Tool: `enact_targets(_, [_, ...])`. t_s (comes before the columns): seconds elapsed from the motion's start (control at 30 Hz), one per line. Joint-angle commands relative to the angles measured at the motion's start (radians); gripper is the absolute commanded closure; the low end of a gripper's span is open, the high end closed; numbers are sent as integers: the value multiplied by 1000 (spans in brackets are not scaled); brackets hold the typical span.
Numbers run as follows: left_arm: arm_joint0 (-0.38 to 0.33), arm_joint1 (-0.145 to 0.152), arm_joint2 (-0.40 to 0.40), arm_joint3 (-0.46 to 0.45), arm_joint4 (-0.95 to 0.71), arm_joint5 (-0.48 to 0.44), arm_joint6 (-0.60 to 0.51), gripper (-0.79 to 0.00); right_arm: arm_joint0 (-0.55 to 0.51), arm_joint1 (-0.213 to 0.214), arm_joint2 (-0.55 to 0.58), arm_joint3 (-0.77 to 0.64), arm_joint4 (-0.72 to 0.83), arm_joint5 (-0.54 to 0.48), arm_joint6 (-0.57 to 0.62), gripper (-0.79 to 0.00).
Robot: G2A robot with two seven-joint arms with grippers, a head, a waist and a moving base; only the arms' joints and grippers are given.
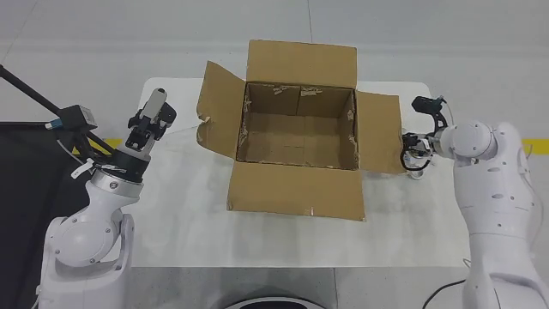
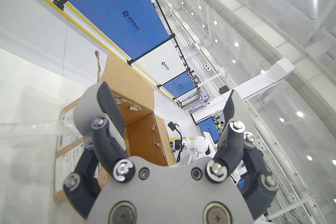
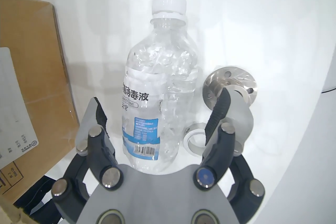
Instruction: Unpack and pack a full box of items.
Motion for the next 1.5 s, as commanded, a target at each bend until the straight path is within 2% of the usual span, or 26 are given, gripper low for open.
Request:
enact_targets(0.0, [0,0,0,0,0,0,0,-785,-14,9,29,-38,-2,10,5,-785])
enact_targets(0.2, [0,0,0,0,0,0,0,-785,-91,29,107,-219,20,85,6,-785])
enact_targets(0.33, [0,0,0,0,0,0,0,-785,-164,35,161,-365,94,112,-31,-785])
enact_targets(0.6, [0,0,0,0,0,0,0,-785,-270,42,204,-599,145,192,-55,-785])
enact_targets(1.47, [0,0,0,0,0,0,0,-785,-270,42,204,-599,145,192,-55,-785])
